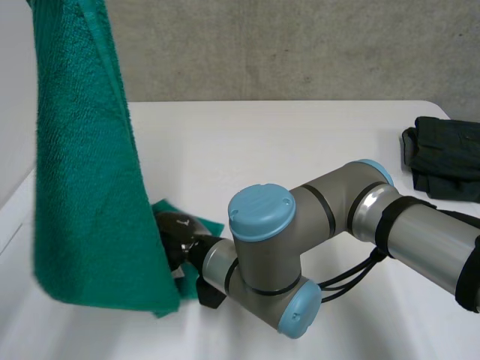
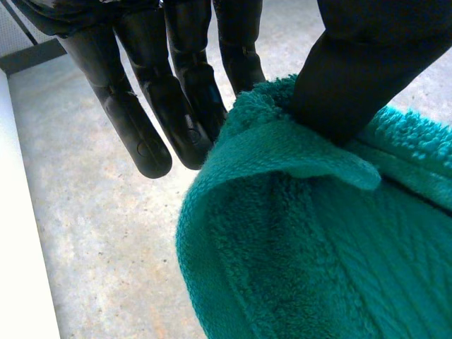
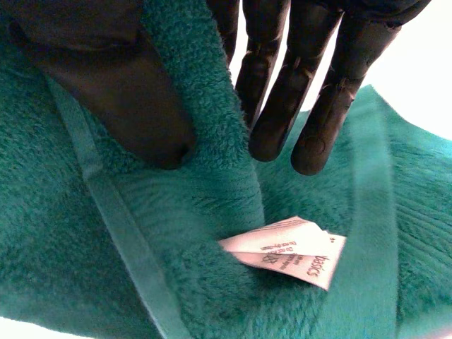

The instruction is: Fold the laundry.

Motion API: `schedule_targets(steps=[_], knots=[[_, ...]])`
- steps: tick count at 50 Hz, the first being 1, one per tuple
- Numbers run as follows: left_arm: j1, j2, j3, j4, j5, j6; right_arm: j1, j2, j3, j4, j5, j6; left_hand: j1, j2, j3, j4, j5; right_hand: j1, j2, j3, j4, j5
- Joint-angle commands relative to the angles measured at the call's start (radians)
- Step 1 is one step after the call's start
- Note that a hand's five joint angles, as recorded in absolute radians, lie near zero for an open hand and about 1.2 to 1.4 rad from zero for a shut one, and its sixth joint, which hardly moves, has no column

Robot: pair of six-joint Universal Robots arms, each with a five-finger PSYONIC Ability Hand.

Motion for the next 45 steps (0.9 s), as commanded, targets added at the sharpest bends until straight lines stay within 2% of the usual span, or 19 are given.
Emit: schedule_targets(steps=[1, 6, 7, 9, 10, 13, 22, 31, 37, 43, 45], knots=[[0.033, -0.005, -0.020, -0.001, 0.002, 0.002, -0.065, -0.061, -0.004, 0.098, 0.010, -0.099, 0.227, 0.200, 0.203, 0.193, 0.298, 0.512, 0.339, 0.365, 0.365, 0.386], [0.071, 0.003, -0.059, -0.001, 0.006, 0.003, -0.250, -0.217, 0.035, 0.169, 0.085, -0.462, 0.227, 0.200, 0.203, 0.193, 0.298, 0.512, 0.339, 0.365, 0.365, 0.386], [0.085, 0.006, -0.076, -0.003, 0.006, 0.003, -0.293, -0.264, 0.051, 0.193, 0.108, -0.603, 0.227, 0.200, 0.203, 0.193, 0.298, 0.512, 0.339, 0.365, 0.365, 0.386], [0.101, 0.007, -0.095, -0.004, 0.008, 0.003, -0.326, -0.306, 0.065, 0.219, 0.121, -0.728, 0.227, 0.200, 0.203, 0.193, 0.298, 0.512, 0.339, 0.365, 0.365, 0.386], [0.114, 0.007, -0.113, -0.009, 0.009, 0.003, -0.350, -0.341, 0.075, 0.245, 0.122, -0.841, 0.227, 0.200, 0.203, 0.193, 0.298, 0.512, 0.339, 0.365, 0.365, 0.386], [0.133, 0.007, -0.141, -0.018, 0.011, 0.003, -0.390, -0.397, 0.086, 0.294, 0.130, -0.972, 0.227, 0.200, 0.203, 0.193, 0.298, 0.512, 0.339, 0.365, 0.365, 0.386], [0.219, -0.039, -0.300, -0.041, 0.015, 0.003, -0.493, -0.549, 0.127, 0.475, 0.101, -1.064, 0.227, 0.200, 0.203, 0.193, 0.298, 0.512, 0.339, 0.365, 0.365, 0.386], [0.214, -0.316, -0.394, -0.038, 0.015, 0.035, -0.587, -0.552, 0.181, 0.634, 0.102, -1.319, 0.227, 0.200, 0.203, 0.193, 0.298, 0.512, 0.339, 0.365, 0.365, 0.386], [0.214, -0.556, -0.299, -0.002, 0.014, 0.072, -0.600, -0.403, 0.088, 0.496, 0.121, -1.293, 0.227, 0.200, 0.203, 0.193, 0.298, 0.512, 0.339, 0.365, 0.365, 0.386], [0.213, -0.626, -0.116, 0.109, 0.014, 0.075, -0.596, -0.345, -0.016, 0.287, 0.150, -1.215, 0.227, 0.200, 0.203, 0.193, 0.298, 0.512, 0.339, 0.365, 0.365, 0.386], [0.211, -0.623, -0.040, 0.189, 0.014, 0.077, -0.593, -0.346, -0.066, 0.163, 0.154, -1.192, 0.227, 0.200, 0.203, 0.193, 0.298, 0.512, 0.339, 0.365, 0.365, 0.386]])
